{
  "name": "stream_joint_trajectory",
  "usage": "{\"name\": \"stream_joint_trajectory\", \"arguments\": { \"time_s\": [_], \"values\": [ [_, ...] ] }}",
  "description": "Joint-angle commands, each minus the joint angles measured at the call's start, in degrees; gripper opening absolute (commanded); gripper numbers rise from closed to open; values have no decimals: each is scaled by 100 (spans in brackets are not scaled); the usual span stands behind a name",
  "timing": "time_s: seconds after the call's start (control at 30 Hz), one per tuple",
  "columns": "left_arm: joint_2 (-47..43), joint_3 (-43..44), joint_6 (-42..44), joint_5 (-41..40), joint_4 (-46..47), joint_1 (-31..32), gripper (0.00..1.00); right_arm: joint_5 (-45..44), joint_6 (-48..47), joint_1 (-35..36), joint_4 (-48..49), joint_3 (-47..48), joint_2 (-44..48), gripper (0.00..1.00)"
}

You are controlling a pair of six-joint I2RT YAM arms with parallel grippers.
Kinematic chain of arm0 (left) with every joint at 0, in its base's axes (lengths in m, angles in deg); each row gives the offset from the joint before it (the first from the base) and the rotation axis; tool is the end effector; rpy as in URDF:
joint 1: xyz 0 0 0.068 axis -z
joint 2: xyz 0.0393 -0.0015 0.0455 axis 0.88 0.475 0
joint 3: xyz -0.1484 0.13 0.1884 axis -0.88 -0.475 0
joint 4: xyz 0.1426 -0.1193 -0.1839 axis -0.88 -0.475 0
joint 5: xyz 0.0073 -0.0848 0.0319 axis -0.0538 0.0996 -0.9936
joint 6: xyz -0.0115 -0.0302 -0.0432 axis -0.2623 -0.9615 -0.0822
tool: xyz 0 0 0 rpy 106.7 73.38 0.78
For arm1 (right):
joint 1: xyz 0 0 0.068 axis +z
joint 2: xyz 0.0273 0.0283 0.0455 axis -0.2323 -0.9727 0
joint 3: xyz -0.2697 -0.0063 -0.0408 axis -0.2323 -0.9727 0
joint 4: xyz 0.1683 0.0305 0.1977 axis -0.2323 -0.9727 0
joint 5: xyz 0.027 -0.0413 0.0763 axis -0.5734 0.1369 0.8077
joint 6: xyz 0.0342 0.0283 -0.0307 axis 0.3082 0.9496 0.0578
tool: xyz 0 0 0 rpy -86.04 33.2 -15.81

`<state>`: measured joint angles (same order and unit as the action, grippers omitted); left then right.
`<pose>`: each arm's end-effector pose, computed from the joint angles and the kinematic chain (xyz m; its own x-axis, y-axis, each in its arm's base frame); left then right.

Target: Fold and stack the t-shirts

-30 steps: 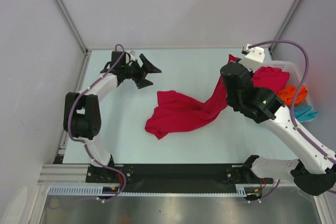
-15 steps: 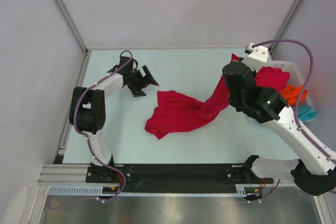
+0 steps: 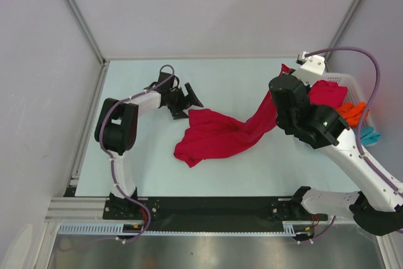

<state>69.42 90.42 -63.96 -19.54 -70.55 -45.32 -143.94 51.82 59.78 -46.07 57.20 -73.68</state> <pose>0.3971 -0.1313 0.1547 -0.9037 -0.3915 -0.1735 -0.2046 0.7507 -0.6282 0.1577 0.1207 0.4565 -0.1772 0.1931 -0.9650 0.3012 0.9442 0.1336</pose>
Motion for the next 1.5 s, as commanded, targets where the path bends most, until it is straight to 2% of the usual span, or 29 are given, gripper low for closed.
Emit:
{"name": "stream_joint_trajectory", "arguments": {
  "time_s": [0.0,0.1,0.13,0.17,0.2,0.23,0.4,0.53,0.73,0.87,1.0,1.23,1.47],
  "values": [
    [431,54,-77,-35,102,179,100,-274,-13,32,86,242,90,0],
    [484,37,-86,44,207,223,98,-257,-4,23,68,242,64,0],
    [493,19,-94,149,251,223,84,-248,13,23,59,268,63,0],
    [484,-42,-103,211,408,223,70,-239,13,23,51,260,72,0],
    [475,-77,-147,290,471,223,50,-230,31,23,51,269,64,0],
    [458,-104,-173,325,515,223,2,-222,39,23,16,277,55,0],
    [169,-139,-200,396,498,223,0,-222,136,24,-81,278,63,0],
    [-429,167,10,116,-28,223,0,-213,206,23,-134,181,107,0],
    [-1641,1661,520,-368,-1652,197,0,-195,321,23,-134,-47,221,0],
    [-2598,2872,644,-351,-2401,126,0,-248,347,41,-160,-57,467,0],
    [-3364,3586,626,-263,-2894,-49,0,-353,382,76,-248,-74,765,0],
    [-4297,3737,486,-430,-3264,-190,0,-415,549,138,-486,-92,1188,0],
    [-4376,3702,486,-518,-3343,-216,0,-318,637,146,-512,-21,1215,0]
  ]
}}
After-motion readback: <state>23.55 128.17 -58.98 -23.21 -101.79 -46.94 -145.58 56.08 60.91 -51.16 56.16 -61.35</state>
